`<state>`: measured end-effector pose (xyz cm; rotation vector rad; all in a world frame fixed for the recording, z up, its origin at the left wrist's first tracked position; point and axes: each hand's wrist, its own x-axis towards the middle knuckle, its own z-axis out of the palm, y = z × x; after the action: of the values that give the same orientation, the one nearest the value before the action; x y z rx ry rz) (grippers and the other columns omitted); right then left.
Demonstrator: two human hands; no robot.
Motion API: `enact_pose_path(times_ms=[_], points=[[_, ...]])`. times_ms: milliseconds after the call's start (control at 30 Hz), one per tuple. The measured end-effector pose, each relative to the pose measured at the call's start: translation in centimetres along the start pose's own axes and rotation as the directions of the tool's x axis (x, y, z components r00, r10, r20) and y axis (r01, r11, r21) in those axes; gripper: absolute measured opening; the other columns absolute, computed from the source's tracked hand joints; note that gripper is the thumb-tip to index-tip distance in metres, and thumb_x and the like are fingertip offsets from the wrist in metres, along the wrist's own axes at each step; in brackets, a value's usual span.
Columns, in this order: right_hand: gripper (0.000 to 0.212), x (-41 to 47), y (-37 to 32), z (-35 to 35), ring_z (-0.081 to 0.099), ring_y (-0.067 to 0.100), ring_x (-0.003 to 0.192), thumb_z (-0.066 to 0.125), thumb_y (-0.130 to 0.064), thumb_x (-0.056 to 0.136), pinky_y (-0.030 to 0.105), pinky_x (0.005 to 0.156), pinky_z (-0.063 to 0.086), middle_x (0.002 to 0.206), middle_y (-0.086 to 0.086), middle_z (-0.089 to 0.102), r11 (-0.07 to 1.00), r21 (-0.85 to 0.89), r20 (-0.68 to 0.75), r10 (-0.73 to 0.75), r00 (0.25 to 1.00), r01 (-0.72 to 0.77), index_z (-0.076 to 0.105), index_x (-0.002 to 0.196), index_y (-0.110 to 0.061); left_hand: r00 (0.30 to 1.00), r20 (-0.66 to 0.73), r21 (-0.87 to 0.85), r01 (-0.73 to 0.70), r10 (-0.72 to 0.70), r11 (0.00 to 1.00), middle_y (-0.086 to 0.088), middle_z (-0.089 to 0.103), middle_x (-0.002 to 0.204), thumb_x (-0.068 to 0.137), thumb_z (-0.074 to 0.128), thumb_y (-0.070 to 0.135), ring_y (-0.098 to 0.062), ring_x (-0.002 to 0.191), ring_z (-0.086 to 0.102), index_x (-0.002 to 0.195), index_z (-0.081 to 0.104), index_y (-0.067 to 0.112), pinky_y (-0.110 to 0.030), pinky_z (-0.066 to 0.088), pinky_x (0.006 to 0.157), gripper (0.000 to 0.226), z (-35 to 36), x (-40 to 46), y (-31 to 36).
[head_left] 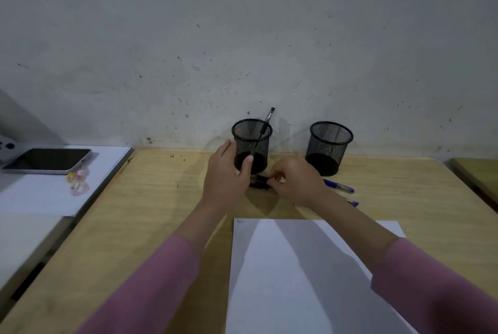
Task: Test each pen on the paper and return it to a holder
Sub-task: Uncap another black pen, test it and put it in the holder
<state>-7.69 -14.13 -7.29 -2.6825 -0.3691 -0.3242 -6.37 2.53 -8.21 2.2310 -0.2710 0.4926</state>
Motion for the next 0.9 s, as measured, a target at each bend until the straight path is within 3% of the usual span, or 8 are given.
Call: enact_pose_path(times_ms=[133, 267, 400, 567, 700, 767, 833, 900], points=[[0.02, -1.2, -0.4, 1.0, 0.057, 0.025, 0.093, 0.059, -0.024, 0.087, 0.032, 0.072, 0.046, 0.099, 0.007, 0.062, 0.987, -0.16, 0.039, 0.015, 0.999, -0.008, 0.072, 0.1, -0.015, 0.996, 0.083, 0.027, 0.005, -0.007, 1.0, -0.009, 0.052, 0.134, 0.088, 0.057, 0.028, -0.022, 0.126, 0.045, 0.133, 0.047, 0.008, -0.023, 0.03, 0.099, 0.05, -1.7, -4.2, -1.3], [0.022, -1.7, -1.3, 1.5, 0.055, 0.027, 0.098, 0.055, -0.02, 0.091, 0.037, 0.08, 0.049, 0.106, 0.01, 0.059, 0.981, -0.185, 0.021, 0.061, 0.998, -0.056, 0.069, 0.106, -0.013, 0.981, 0.193, 0.141, -0.018, -0.01, 0.99, -0.006, 0.051, 0.137, 0.088, 0.056, 0.023, -0.024, 0.127, 0.044, 0.132, 0.049, 0.01, -0.028, 0.03, 0.104, 0.046, -2.7, -6.7, -3.3], [0.023, -2.2, -1.9, 1.6, 0.052, 0.028, 0.104, 0.052, -0.019, 0.093, 0.042, 0.087, 0.046, 0.108, 0.01, 0.06, 0.971, -0.235, 0.021, 0.043, 0.999, -0.037, 0.066, 0.108, -0.011, 0.976, 0.218, 0.201, -0.02, -0.025, 0.979, -0.008, 0.053, 0.135, 0.087, 0.055, 0.02, -0.026, 0.124, 0.045, 0.12, 0.059, 0.009, -0.032, 0.033, 0.106, 0.036, -2.5, -7.0, -3.6], [0.021, -2.9, -1.9, 0.7, 0.057, 0.03, 0.091, 0.052, -0.015, 0.093, 0.039, 0.076, 0.047, 0.101, 0.011, 0.061, 0.986, -0.149, -0.065, -0.092, 0.994, 0.082, 0.067, 0.104, -0.006, 0.997, 0.083, 0.067, 0.001, -0.007, 0.998, -0.003, 0.054, 0.131, 0.087, 0.057, 0.022, -0.021, 0.12, 0.047, 0.131, 0.047, 0.014, -0.029, 0.037, 0.098, 0.046, -2.8, -6.9, -3.3], [0.013, -3.3, -2.6, -0.4, 0.06, 0.031, 0.071, 0.059, -0.012, 0.086, 0.037, 0.059, 0.046, 0.085, 0.012, 0.062, 0.941, -0.181, -0.15, -0.314, 0.937, 0.287, 0.068, 0.089, -0.003, 0.981, -0.056, 0.211, -0.171, 0.186, 0.962, 0.005, 0.066, 0.112, 0.084, 0.059, 0.023, -0.019, 0.099, 0.058, 0.116, 0.061, 0.024, -0.034, 0.032, 0.083, 0.033, -2.6, -6.7, -1.8], [0.011, -3.5, -2.8, -0.8, 0.059, 0.028, 0.07, 0.061, -0.011, 0.083, 0.037, 0.062, 0.047, 0.081, 0.01, 0.061, 0.918, -0.225, -0.247, -0.379, 0.892, 0.327, 0.069, 0.086, -0.005, 0.975, -0.104, 0.215, -0.169, 0.195, 0.962, 0.005, 0.071, 0.093, 0.08, 0.061, 0.019, -0.021, 0.083, 0.063, 0.101, 0.069, 0.023, -0.034, 0.031, 0.076, 0.023, -2.5, -6.4, -1.1], [0.014, -3.8, -3.0, -0.9, 0.057, 0.026, 0.08, 0.059, -0.015, 0.083, 0.04, 0.074, 0.045, 0.085, 0.008, 0.062, 0.918, -0.28, -0.454, -0.384, 0.804, 0.281, 0.071, 0.085, -0.009, 0.979, -0.131, 0.114, -0.143, 0.158, 0.983, 0.004, 0.072, 0.08, 0.08, 0.063, 0.017, -0.02, 0.072, 0.064, 0.094, 0.071, 0.023, -0.04, 0.042, 0.071, 0.017, -2.5, -6.1, -0.5], [0.012, -4.3, -3.4, -0.8, 0.053, 0.024, 0.089, 0.064, -0.018, 0.083, 0.038, 0.08, 0.041, 0.094, 0.009, 0.06, 0.971, -0.174, -0.691, -0.239, 0.682, 0.164, 0.07, 0.091, -0.01, 0.98, -0.167, -0.027, -0.111, 0.105, 0.993, 0.003, 0.072, 0.073, 0.082, 0.063, 0.02, -0.018, 0.065, 0.064, 0.093, 0.072, 0.023, -0.045, 0.05, 0.068, 0.014, -2.6, -6.0, 0.0]])
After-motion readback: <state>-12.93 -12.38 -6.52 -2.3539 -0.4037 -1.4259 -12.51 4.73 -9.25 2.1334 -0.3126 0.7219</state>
